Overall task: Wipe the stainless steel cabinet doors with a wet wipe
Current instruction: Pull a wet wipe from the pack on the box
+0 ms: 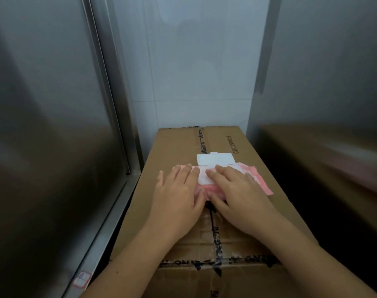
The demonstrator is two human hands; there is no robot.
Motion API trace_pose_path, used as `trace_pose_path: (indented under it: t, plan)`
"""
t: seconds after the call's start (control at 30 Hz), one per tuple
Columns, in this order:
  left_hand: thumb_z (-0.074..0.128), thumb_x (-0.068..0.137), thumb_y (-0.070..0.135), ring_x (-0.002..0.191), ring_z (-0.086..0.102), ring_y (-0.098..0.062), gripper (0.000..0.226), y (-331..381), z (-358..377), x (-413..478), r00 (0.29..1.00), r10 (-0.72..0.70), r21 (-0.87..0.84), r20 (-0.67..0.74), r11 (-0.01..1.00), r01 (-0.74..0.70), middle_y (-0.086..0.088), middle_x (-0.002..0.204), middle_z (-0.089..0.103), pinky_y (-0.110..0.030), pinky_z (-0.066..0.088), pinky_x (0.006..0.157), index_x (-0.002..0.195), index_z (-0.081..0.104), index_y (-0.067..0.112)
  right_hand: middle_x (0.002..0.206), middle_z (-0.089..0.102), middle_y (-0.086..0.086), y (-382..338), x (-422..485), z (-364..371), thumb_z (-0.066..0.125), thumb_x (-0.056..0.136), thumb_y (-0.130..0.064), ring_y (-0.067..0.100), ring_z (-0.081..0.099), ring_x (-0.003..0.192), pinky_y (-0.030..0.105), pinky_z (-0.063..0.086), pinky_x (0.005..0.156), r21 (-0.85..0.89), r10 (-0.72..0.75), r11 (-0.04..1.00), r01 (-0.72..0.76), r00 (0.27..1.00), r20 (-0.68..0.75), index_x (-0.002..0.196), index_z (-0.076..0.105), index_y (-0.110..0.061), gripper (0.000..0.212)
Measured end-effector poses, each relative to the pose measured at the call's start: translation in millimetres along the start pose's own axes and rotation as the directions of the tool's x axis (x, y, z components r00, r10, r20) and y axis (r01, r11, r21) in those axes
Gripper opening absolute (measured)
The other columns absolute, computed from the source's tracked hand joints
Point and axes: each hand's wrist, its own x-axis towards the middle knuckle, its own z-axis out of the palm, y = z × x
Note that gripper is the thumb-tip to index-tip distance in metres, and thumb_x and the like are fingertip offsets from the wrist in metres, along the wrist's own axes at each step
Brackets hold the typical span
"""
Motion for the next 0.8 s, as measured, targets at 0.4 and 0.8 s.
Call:
trace_pose_path:
  t: [0.4, 0.8]
  plan:
    - [0.042, 0.082, 0.034, 0.101, 0.065, -0.018, 0.045, -6.4, 12.7, -1.5, 0.995, 0.04, 0.012, -0.094, 0.999, -0.038, -0.001, 0.109, 0.069, -0.051, 0.048, 0.086, 0.11, 0.069, 0.013, 0.122, 0.061, 0.017, 0.4, 9.7, 12.0, 0.034, 0.086, -0.044, 0.035, 0.06, 0.107, 0.056, 0.047, 0.084, -0.051, -0.022, 0.998, 0.02, 0.999, -0.028, 0.124, 0.061, -0.022, 0.052]
    - [0.042, 0.08, 0.033, 0.096, 0.067, -0.019, 0.042, -5.8, 7.7, -1.9, 0.998, 0.016, -0.008, -0.058, 1.0, -0.016, -0.001, 0.105, 0.07, -0.051, 0.05, 0.083, 0.104, 0.07, 0.013, 0.101, 0.069, 0.008, 8.4, 11.0, 8.6, 0.054, 0.077, -0.03, 0.029, 0.066, 0.085, 0.043, 0.056, 0.065, -0.068, -0.147, 0.988, 0.139, 0.979, -0.143, 0.103, 0.068, -0.013, 0.034]
